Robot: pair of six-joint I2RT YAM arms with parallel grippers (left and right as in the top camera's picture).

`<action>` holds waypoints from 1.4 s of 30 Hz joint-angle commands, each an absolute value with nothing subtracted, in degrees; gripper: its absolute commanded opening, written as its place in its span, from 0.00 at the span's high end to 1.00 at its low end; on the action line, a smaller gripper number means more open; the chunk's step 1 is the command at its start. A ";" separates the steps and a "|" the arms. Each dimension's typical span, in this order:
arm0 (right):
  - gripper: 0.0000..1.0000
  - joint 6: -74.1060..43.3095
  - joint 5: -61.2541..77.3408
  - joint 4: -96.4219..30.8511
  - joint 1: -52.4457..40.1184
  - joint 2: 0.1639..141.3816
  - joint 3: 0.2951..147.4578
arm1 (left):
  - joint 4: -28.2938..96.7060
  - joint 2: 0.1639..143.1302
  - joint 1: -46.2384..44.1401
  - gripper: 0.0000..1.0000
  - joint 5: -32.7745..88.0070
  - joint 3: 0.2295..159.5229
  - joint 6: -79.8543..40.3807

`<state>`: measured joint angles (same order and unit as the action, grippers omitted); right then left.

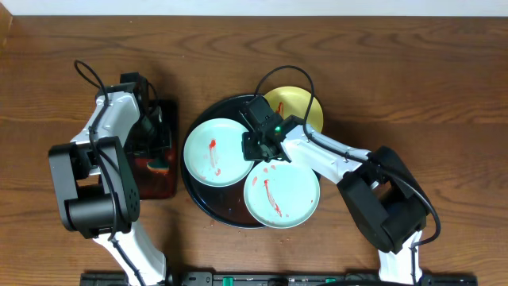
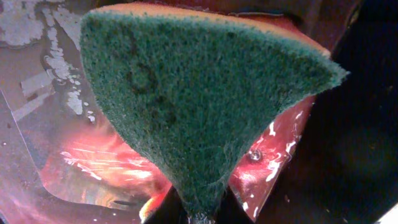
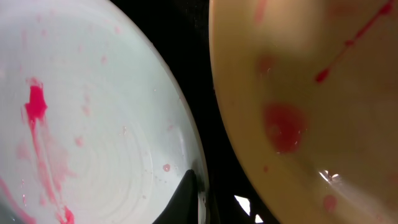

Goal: Clean dirty plates on tray and stack at the side
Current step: 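Scrub the left mint-green plate with the sponge in the left gripper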

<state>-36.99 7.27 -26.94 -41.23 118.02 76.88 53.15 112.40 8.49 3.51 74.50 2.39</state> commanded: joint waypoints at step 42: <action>0.99 -37.21 9.26 -29.23 -41.74 120.03 77.03 | 43.35 109.08 -14.59 0.92 30.94 63.86 -9.54</action>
